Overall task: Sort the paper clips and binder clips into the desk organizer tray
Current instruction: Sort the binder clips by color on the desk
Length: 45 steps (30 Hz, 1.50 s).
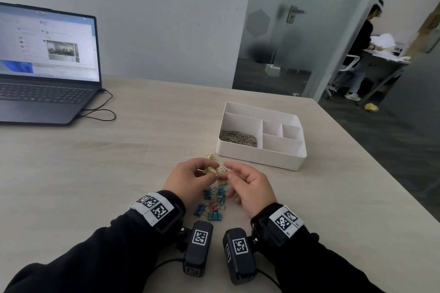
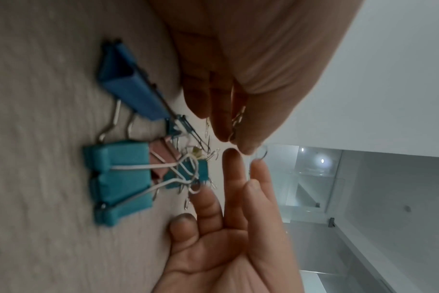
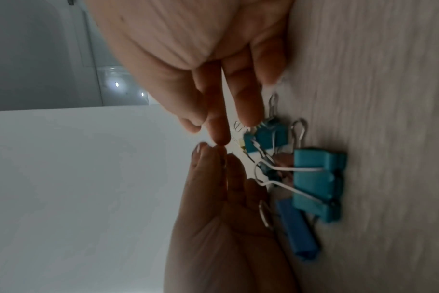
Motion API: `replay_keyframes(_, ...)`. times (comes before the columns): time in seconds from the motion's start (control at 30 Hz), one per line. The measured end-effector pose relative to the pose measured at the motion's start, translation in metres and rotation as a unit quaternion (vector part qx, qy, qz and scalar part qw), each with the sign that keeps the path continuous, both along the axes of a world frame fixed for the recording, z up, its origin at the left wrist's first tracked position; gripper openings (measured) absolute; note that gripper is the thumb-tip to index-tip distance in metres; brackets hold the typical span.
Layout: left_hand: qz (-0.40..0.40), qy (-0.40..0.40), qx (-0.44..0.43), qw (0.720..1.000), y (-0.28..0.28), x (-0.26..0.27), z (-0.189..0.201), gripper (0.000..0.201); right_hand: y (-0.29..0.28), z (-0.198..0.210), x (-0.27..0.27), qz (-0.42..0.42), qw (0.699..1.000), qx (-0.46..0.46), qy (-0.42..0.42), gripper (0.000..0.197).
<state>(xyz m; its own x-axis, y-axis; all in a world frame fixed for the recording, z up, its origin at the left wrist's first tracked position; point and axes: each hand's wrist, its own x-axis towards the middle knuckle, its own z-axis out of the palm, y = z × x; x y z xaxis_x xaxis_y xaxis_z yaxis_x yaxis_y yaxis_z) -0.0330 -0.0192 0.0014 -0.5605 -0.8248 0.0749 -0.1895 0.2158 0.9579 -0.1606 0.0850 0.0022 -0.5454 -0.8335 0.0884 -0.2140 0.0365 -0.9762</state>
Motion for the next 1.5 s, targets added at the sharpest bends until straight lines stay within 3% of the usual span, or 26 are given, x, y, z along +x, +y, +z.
replay_keyframes(0.23,0.068,0.009,0.033,0.997,-0.017,0.003,0.002,0.007,-0.002,-0.006,-0.014,-0.082,0.996,0.042,-0.013,0.022)
replay_keyframes(0.37,0.074,-0.025,-0.005,0.997,-0.03,0.0,-0.001,0.016,-0.003,-0.006,-0.021,-0.097,0.994,0.051,-0.017,0.024)
replay_keyframes(0.53,0.06,-0.068,-0.054,0.994,-0.043,-0.008,-0.001,0.025,-0.006,-0.002,-0.024,-0.025,0.995,0.084,0.04,0.024)
replay_keyframes(0.73,0.029,-0.123,-0.075,0.989,-0.054,-0.022,-0.001,0.018,-0.018,0.001,-0.035,0.084,0.986,0.118,0.078,0.038)
replay_keyframes(0.97,0.009,-0.161,-0.097,0.982,-0.064,-0.035,-0.003,0.025,-0.027,0.001,-0.039,0.139,0.972,0.145,0.123,0.058)
replay_keyframes(1.1,0.011,-0.198,-0.125,0.972,-0.068,-0.04,-0.002,0.027,-0.034,-0.002,-0.041,0.143,0.967,0.122,0.171,0.038)
replay_keyframes(1.27,-0.031,-0.237,-0.157,0.958,-0.069,-0.042,-0.002,0.03,-0.032,-0.007,-0.043,0.062,0.981,0.123,0.14,0.022)
replay_keyframes(1.5,-0.045,-0.261,-0.188,0.946,-0.062,-0.039,-0.001,0.009,-0.024,-0.007,-0.041,0.01,0.985,0.121,0.119,0.015)
